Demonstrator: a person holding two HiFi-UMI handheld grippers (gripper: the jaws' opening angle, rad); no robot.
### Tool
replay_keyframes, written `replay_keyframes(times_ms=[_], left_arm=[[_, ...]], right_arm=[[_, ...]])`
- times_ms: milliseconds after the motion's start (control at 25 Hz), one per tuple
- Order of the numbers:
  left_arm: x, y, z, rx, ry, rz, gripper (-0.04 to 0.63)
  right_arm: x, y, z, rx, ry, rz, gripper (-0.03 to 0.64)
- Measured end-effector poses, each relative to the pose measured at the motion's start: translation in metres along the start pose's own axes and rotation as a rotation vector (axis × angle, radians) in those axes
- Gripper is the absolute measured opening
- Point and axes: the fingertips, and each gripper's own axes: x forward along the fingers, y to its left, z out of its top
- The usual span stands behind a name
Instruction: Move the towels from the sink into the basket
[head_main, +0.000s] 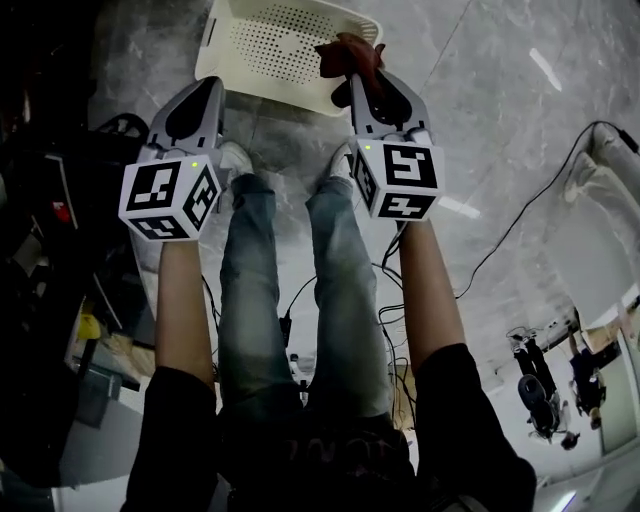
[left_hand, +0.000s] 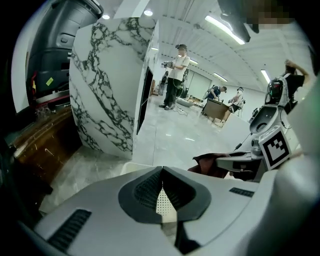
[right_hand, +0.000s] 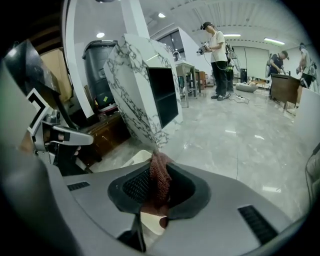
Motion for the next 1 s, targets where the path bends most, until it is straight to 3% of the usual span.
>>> replay_keyframes(times_ms=[400,560,720,1000], left_arm=[[0.072,0.028,-0.080,0.019,0.053,-0.021,0.015],[0.087,0.036,-0.100,0.017,0.066,-0.023,0.014],[0.093,0.040,-0.108,0.020,0.071,-0.028,0.014],[0.088,0.027,-0.101,0.014,0.068,-0.038,0.014]], right_arm=[[0.085,-0.012,-0.084,-0.009,0.048,0.010,0.089],[0.109,-0.011,-0.104,0.003,0.057,0.019,0.125],[0.119,-0.010,-0.112,-0.015,0.054,0.025,0.219],[0.103,-0.012,-0.101,-0.002,0.049,0.035,0.235]])
